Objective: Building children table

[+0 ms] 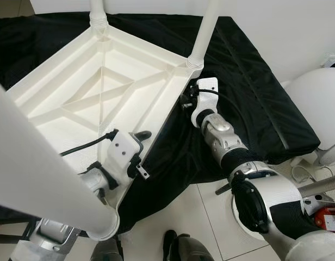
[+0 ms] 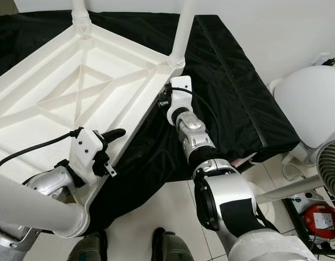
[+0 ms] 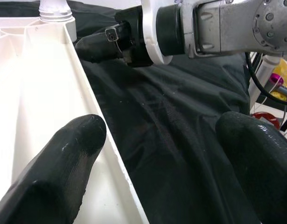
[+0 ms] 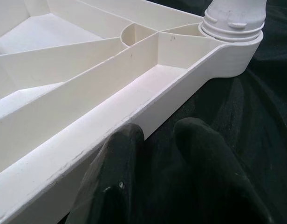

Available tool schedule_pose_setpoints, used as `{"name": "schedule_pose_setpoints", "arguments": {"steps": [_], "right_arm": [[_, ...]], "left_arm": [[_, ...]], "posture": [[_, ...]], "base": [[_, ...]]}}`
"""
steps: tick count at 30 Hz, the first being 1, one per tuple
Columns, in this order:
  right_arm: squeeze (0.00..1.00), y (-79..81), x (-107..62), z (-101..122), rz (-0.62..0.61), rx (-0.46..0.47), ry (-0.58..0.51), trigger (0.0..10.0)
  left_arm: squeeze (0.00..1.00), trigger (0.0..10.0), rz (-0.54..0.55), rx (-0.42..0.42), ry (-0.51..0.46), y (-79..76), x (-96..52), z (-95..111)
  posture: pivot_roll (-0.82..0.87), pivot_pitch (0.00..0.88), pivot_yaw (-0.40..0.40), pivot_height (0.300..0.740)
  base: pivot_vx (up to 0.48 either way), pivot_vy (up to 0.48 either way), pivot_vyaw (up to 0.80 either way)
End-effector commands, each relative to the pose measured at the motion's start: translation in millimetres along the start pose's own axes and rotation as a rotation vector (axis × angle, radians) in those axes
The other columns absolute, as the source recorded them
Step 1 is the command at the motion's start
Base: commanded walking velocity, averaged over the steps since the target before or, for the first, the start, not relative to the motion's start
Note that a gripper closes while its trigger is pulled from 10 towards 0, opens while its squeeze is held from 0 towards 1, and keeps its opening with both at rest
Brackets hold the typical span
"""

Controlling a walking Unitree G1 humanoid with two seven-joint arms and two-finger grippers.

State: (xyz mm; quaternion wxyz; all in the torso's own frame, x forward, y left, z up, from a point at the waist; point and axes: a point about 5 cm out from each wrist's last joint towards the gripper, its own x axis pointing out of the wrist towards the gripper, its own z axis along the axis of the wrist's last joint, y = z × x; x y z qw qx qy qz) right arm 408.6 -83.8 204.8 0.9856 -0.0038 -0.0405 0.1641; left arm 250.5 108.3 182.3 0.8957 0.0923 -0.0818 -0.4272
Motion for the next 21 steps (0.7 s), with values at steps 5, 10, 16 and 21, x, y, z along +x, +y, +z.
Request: {"name": "schedule_pose_setpoints", "arguments": {"steps": [5,10,16,21], "right_arm": [[0.00,10.7,6.2,9.2,0.084,0.058,-0.006,10.0],[0.00,22.1,10.7,19.9,0.161,0.177,-0.045,10.0],[0.00,28.0,13.4,29.1,0.191,0.223,-0.081,10.0],[0.00,19.1,12.3,35.5,0.150,0.152,-0.137,10.0]], "left_arm": [[0.00,10.0,0.127,0.011,-0.015,5.1,12.0,8.8],[0.00,10.0,0.197,0.010,-0.032,12.7,23.2,16.2],[0.00,10.0,0.240,0.013,-0.031,20.4,28.9,19.0],[0.00,10.0,0.320,0.022,-0.038,40.1,29.4,23.8]], "posture": [[0.22,0.298,-0.100,0.740],[0.22,0.307,-0.089,0.740],[0.22,0.307,-0.089,0.740],[0.20,0.299,-0.083,0.740]], "base": [[0.000,0.000,0.00],[0.000,0.000,0.00],[0.000,0.000,0.00],[0.000,0.000,0.00]]}}
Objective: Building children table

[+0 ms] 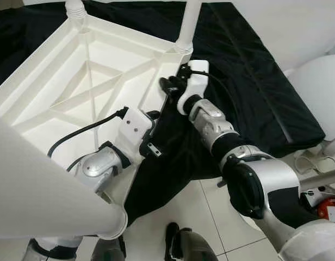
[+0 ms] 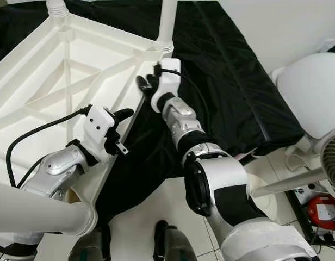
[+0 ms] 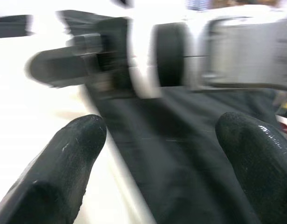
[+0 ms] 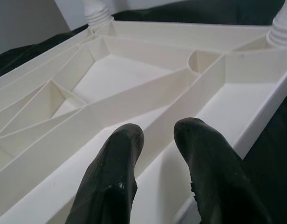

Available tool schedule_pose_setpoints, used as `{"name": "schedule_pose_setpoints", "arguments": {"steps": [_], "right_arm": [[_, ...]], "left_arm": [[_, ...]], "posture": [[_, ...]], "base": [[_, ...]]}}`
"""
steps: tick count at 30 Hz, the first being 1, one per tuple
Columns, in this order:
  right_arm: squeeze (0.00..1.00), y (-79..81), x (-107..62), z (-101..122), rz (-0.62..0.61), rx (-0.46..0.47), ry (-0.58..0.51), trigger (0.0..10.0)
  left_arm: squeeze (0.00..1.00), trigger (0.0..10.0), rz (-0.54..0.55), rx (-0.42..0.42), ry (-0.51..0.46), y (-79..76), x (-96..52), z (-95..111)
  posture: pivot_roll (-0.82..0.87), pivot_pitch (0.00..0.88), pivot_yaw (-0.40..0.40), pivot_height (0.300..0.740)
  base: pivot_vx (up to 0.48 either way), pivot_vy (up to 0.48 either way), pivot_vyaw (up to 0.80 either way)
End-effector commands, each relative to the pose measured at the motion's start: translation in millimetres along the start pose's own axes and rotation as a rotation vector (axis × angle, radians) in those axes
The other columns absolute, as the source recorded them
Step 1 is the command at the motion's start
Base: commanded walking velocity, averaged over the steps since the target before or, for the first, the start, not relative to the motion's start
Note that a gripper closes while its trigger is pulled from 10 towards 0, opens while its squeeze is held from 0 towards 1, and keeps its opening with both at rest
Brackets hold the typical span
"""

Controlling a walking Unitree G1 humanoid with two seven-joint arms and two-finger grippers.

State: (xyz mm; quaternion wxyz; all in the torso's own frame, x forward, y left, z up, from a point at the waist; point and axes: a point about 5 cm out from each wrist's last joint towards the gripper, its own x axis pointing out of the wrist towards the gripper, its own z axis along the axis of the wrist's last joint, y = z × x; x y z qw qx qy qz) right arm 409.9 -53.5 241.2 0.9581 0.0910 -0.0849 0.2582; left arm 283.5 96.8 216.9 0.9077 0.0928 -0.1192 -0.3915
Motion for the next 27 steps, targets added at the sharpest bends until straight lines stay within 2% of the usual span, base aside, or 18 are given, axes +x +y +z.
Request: {"name": "schedule_pose_setpoints", "arguments": {"steps": [1,2,3,10,15,18,20,21,24,27], "right_arm": [[0.00,-7.9,-3.1,1.3,-0.033,-0.032,-0.015,10.0],[0.00,-13.0,-5.1,3.0,-0.063,-0.060,-0.030,10.0],[0.00,-27.1,-12.2,5.3,-0.128,-0.118,-0.059,10.0],[0.00,-47.3,-28.4,1.9,-0.169,-0.147,-0.100,10.0],[0.00,-69.6,-70.3,-7.0,-0.147,-0.220,-0.196,10.0],[0.00,-72.4,-78.0,-7.5,-0.150,-0.230,-0.208,10.0],[0.00,-80.0,-97.0,-8.0,-0.168,-0.254,-0.213,10.0],[0.00,-80.0,-97.0,-8.0,-0.168,-0.254,-0.213,10.0],[0.00,-87.3,-120.6,-4.9,-0.236,-0.286,-0.222,10.0],[0.00,-88.2,-124.8,-3.6,-0.260,-0.289,-0.225,10.0]], "left_arm": [[0.00,10.0,0.239,-0.006,0.025,14.3,-1.6,-3.9],[0.00,10.0,0.256,-0.009,0.025,18.1,-1.4,-3.4],[0.00,10.0,0.284,-0.007,0.033,26.4,-4.1,-3.5],[0.00,10.0,0.303,-0.025,0.036,38.7,-12.6,-6.2],[0.00,10.0,0.324,0.017,0.059,66.2,-36.0,-6.5],[0.00,10.0,0.331,0.027,0.061,70.6,-39.5,-6.0],[0.00,10.0,0.351,0.013,0.075,80.4,-47.0,-6.3],[0.00,10.0,0.351,0.013,0.075,80.4,-47.0,-6.3],[0.00,10.0,0.384,0.007,0.089,89.4,-56.0,-6.1],[0.00,10.0,0.387,-0.002,0.083,89.9,-57.3,-5.3]], "posture": [[0.20,0.299,-0.083,0.740],[0.20,0.296,-0.083,0.740],[0.20,0.296,-0.083,0.740],[0.17,0.275,-0.087,0.740],[0.15,0.255,-0.084,0.740],[0.15,0.255,-0.084,0.740],[0.13,0.250,-0.084,0.740],[0.13,0.250,-0.084,0.740],[0.11,0.244,-0.078,0.740],[0.11,0.243,-0.076,0.740]], "base": [[0.000,0.000,0.00],[0.000,0.000,0.00],[0.000,0.000,0.00],[0.000,0.000,0.00],[0.000,0.000,0.00],[0.000,0.000,0.00],[0.000,0.000,0.00],[0.000,0.000,0.00],[0.000,0.000,0.00],[0.000,0.000,0.00]]}}
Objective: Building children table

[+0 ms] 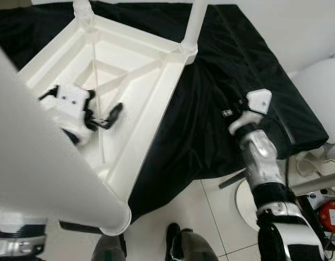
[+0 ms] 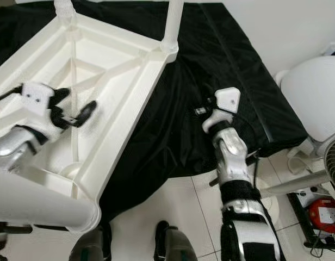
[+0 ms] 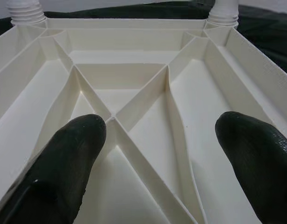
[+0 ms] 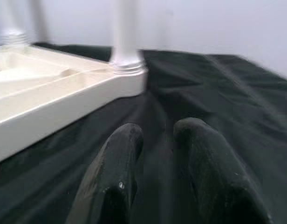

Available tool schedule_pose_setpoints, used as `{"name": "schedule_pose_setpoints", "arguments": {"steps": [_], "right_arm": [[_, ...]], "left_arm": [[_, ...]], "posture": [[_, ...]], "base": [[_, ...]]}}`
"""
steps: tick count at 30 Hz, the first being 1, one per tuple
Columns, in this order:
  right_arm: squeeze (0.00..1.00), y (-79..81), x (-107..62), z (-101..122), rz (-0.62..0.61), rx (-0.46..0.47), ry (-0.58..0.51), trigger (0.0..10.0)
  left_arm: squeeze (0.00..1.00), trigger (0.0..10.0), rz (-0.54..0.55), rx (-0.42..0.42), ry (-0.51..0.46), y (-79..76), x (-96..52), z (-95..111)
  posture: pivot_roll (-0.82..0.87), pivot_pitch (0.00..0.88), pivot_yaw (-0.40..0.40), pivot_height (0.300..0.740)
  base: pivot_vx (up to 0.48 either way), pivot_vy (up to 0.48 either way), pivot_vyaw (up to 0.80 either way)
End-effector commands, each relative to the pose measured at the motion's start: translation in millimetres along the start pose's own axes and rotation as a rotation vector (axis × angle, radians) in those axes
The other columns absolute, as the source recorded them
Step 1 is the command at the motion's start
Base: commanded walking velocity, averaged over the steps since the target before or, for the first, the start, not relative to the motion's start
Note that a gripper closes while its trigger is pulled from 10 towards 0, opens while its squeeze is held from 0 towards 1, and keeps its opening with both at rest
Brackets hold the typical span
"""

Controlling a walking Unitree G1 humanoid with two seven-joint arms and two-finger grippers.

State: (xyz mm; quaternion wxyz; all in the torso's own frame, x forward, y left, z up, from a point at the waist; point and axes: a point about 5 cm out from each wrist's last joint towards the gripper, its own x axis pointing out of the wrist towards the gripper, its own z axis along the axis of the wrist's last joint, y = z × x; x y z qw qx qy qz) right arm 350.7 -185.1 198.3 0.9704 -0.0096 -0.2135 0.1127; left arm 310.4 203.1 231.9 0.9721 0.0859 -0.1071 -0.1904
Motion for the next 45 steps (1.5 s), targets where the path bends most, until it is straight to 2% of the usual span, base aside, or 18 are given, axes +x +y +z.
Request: {"name": "schedule_pose_setpoints", "arguments": {"steps": [1,6,10,11,12,13,18,22,23,24,25,27,30,32,35,36,38,45], "right_arm": [[0.00,-3.6,-5.3,2.9,-0.059,-0.012,0.012,10.0],[0.00,-0.2,-16.6,8.2,-0.130,-0.024,0.012,10.0],[0.00,9.9,-24.3,13.6,-0.076,-0.014,-0.023,10.0],[0.00,15.9,-31.8,16.9,-0.054,-0.001,-0.037,10.0],[0.00,17.8,-36.0,18.0,-0.052,0.000,-0.030,10.0],[0.00,18.2,-40.1,17.8,-0.051,0.003,-0.020,10.0],[0.00,18.1,-54.0,15.6,-0.033,0.006,0.028,10.0],[0.00,18.4,-56.4,16.8,-0.033,0.005,0.043,10.0],[0.00,14.4,-60.5,17.3,-0.022,-0.016,0.069,10.0],[0.00,12.2,-61.3,17.1,-0.017,-0.025,0.076,10.0],[0.00,12.2,-61.3,17.1,-0.017,-0.025,0.076,10.0],[0.00,9.2,-61.6,18.6,-0.001,-0.042,0.086,10.0],[0.00,8.7,-61.5,19.6,0.005,-0.051,0.091,10.0],[0.00,7.8,-61.0,19.2,0.006,-0.042,0.095,10.0],[0.00,7.0,-60.5,18.9,0.010,-0.045,0.098,10.0],[0.00,5.8,-60.3,17.8,0.021,-0.054,0.106,10.0],[0.00,5.8,-60.3,17.8,0.021,-0.054,0.106,10.0],[0.00,2.3,-61.7,16.3,0.032,-0.070,0.131,10.0]], "left_arm": [[0.00,10.0,-0.001,-0.024,0.012,-1.9,-2.0,-3.3],[0.00,10.0,0.058,-0.057,0.024,4.5,-7.5,-5.7],[0.00,10.0,0.076,-0.044,0.013,7.2,-14.0,-7.3],[0.00,10.0,0.071,-0.054,0.018,9.0,-20.3,-11.3],[0.71,10.0,0.065,-0.059,0.025,10.2,-23.6,-13.3],[1.00,10.0,0.060,-0.068,0.033,11.4,-26.8,-15.1],[1.00,10.0,-0.016,-0.060,0.022,12.3,-38.4,-14.2],[1.00,10.0,-0.030,-0.048,0.012,12.6,-40.2,-12.3],[0.38,10.0,-0.135,-0.029,-0.023,11.3,-49.6,-3.6],[0.00,10.0,-0.176,-0.009,-0.028,10.5,-53.8,-1.1],[0.00,10.0,-0.176,-0.009,-0.028,10.5,-53.8,-1.1],[0.00,10.0,-0.344,0.029,-0.008,4.9,-68.9,0.2],[0.00,10.0,-0.392,0.045,0.014,4.2,-75.1,-0.8],[0.00,10.0,-0.441,0.115,0.011,1.8,-82.1,-0.7],[0.00,10.0,-0.495,0.140,0.036,-0.5,-89.1,-2.7],[0.00,10.0,-0.589,0.161,0.090,-3.0,-100.1,-5.8],[0.00,10.0,-0.589,0.161,0.090,-3.0,-100.1,-5.8],[0.00,10.0,-0.777,0.183,0.189,-10.4,-116.4,-7.4]], "posture": [[0.10,0.233,-0.071,0.740],[0.09,0.216,-0.065,0.740],[0.08,0.198,-0.063,0.740],[0.08,0.186,-0.059,0.740],[0.08,0.186,-0.059,0.740],[0.08,0.179,-0.058,0.740],[0.08,0.173,-0.065,0.740],[0.08,0.173,-0.066,0.740],[0.08,0.168,-0.080,0.740],[0.08,0.168,-0.080,0.740],[0.08,0.168,-0.080,0.740],[0.10,0.158,-0.084,0.740],[0.10,0.158,-0.084,0.740],[0.10,0.149,-0.085,0.740],[0.11,0.145,-0.088,0.740],[0.12,0.137,-0.092,0.740],[0.12,0.137,-0.092,0.740],[0.12,0.127,-0.089,0.740]], "base": [[0.000,0.000,0.00],[0.000,0.000,0.00],[0.000,0.000,0.00],[0.000,0.000,0.00],[0.000,0.000,0.00],[0.000,0.000,0.00],[0.000,0.000,0.00],[0.000,0.000,0.00],[0.000,0.000,0.00],[0.000,0.000,0.00],[0.000,0.000,0.00],[0.000,0.000,0.00],[0.000,0.000,0.00],[0.000,0.000,0.00],[0.000,0.000,0.00],[0.000,0.000,0.00],[0.000,0.000,0.00],[0.000,0.000,0.00]]}}
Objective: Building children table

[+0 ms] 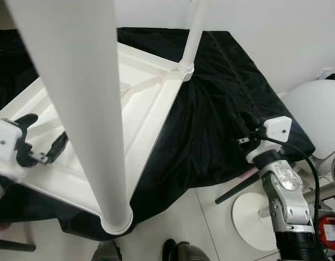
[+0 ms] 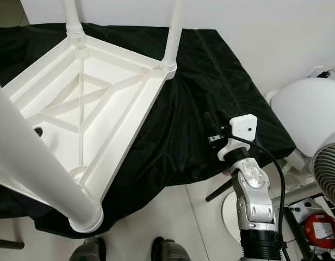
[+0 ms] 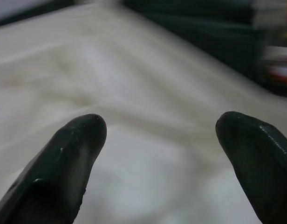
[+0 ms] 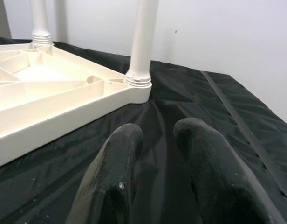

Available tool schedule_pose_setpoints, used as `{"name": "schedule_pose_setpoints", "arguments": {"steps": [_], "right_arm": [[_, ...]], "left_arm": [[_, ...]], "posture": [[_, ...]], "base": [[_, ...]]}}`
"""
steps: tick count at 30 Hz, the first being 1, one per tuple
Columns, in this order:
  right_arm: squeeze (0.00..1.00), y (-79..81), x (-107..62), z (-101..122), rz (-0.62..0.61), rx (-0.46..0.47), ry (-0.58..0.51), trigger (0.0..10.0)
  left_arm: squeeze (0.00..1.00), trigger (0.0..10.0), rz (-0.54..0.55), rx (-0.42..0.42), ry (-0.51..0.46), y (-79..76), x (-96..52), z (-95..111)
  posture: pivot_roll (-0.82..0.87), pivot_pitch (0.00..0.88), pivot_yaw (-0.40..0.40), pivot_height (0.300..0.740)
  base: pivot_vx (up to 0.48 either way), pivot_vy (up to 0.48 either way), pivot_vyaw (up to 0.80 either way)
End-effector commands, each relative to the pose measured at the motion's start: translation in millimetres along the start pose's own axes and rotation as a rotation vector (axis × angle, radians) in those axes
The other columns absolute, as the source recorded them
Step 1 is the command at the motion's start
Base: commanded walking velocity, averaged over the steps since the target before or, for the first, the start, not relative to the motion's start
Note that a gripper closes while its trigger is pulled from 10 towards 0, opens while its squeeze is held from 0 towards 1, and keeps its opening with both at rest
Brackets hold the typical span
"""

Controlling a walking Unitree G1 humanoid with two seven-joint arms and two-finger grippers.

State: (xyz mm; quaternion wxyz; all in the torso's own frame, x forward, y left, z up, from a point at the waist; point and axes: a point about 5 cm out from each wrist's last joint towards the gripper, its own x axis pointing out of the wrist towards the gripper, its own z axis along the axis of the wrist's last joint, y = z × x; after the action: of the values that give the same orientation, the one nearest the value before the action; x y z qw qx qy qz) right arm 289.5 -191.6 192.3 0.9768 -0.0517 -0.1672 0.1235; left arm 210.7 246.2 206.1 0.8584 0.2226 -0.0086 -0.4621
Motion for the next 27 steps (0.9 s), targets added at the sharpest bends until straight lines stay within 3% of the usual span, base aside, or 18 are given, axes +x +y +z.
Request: {"name": "schedule_pose_setpoints", "arguments": {"steps": [1,9,14,18,27], "right_arm": [[0.00,-5.1,-3.4,-4.6,-0.004,-0.003,0.031,10.0],[0.00,-7.7,-4.1,-3.3,-0.003,-0.019,0.033,10.0],[0.00,-9.2,-3.4,-2.1,-0.007,-0.026,0.031,10.0],[0.00,-7.8,0.2,1.1,-0.007,-0.033,0.019,10.0],[0.00,-7.8,0.3,4.2,-0.011,-0.048,0.012,10.0]], "left_arm": [[0.00,10.0,-0.170,0.006,0.016,-12.7,1.5,-0.5],[0.00,10.0,-0.227,0.051,0.071,-18.5,2.1,-10.2],[0.00,10.0,-0.210,0.089,0.102,-15.3,5.8,-17.0],[0.00,10.0,-0.142,0.111,0.177,5.9,16.5,-35.7],[0.00,10.0,-0.086,0.110,0.254,27.7,21.3,-53.2]], "posture": [[0.12,0.125,-0.088,0.740],[0.12,0.124,-0.084,0.740],[0.12,0.125,-0.079,0.740],[0.11,0.130,-0.068,0.740],[0.09,0.146,-0.052,0.740]], "base": [[0.000,0.000,0.00],[0.000,0.000,0.00],[0.000,0.000,0.00],[0.000,0.000,0.00],[0.000,0.000,0.00]]}}
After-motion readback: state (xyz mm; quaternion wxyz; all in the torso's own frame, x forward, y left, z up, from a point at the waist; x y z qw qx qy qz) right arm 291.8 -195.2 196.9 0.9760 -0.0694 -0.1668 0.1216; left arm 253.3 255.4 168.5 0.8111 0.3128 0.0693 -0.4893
